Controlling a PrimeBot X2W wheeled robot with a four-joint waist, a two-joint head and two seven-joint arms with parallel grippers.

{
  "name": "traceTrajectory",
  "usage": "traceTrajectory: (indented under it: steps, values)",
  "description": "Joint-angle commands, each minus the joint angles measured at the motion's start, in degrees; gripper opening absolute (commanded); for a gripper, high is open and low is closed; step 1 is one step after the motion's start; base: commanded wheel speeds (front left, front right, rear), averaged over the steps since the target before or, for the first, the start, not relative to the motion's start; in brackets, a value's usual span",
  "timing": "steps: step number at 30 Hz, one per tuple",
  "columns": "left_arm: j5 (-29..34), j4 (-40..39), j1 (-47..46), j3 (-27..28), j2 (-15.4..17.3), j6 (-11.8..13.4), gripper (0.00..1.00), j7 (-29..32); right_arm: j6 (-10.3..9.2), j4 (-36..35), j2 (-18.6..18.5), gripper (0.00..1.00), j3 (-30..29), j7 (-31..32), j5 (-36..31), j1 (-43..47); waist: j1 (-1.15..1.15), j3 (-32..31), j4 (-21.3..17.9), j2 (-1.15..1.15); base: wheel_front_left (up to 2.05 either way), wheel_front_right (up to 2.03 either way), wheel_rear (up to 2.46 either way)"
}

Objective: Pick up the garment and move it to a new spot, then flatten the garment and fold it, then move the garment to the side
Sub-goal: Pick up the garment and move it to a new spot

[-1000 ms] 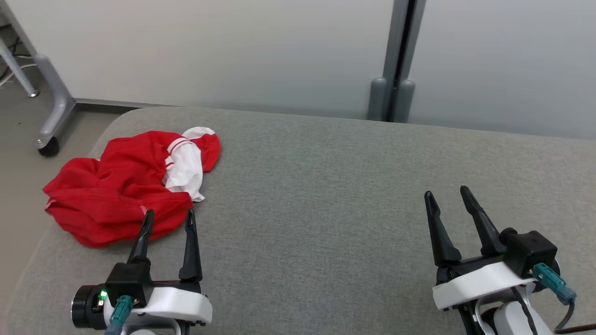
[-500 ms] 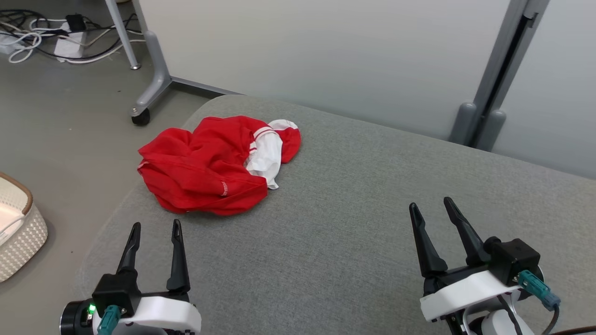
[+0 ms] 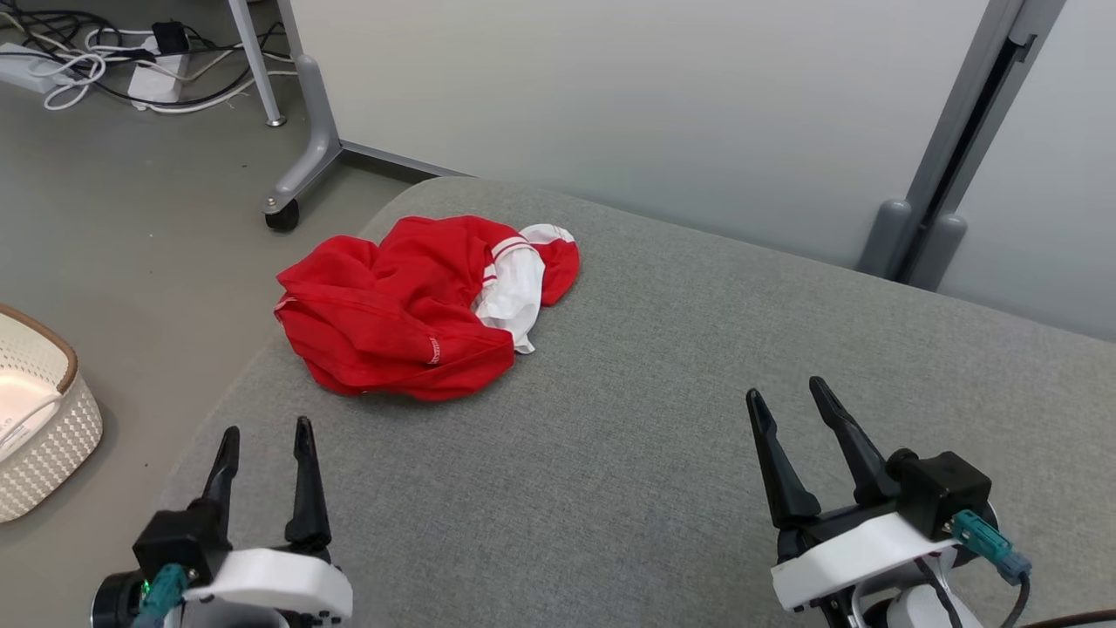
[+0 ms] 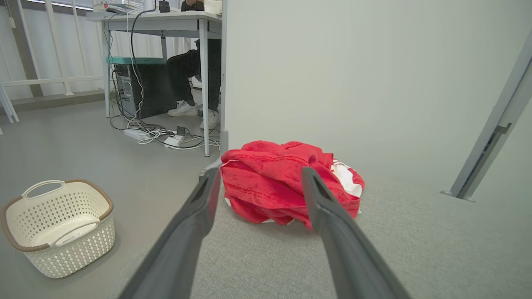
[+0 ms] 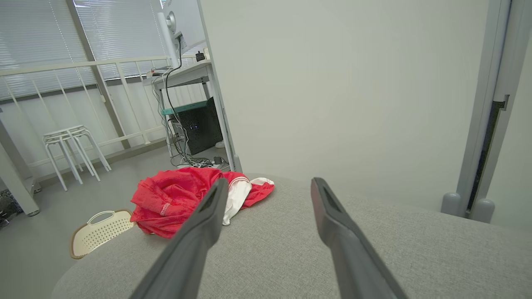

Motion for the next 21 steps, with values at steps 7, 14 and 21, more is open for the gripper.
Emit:
traceTrajectory:
  steps: [7,14,21]
  values:
    - [-4.2,-2.1,-7.9,2.5,3.9,-1.8,1.00,10.6,0.11,-0.3,-1.4,1.00,0.8,-0.3,1.0,-1.5,0.00,2.9,-3.9,0.00,0.00,0.00,0.00]
    - [-11.4,2.4,-18.1,7.9,10.0,-4.1,1.00,22.4,0.11,-1.0,-2.9,1.00,1.8,-0.3,1.5,-3.8,0.00,7.6,-8.8,0.00,0.00,0.00,0.00]
    - [-18.4,12.9,-28.4,12.3,15.7,-6.3,1.00,31.1,0.11,-2.4,-4.7,1.00,2.3,-0.3,2.0,-7.1,0.00,13.3,-14.1,0.00,0.00,0.00,0.00]
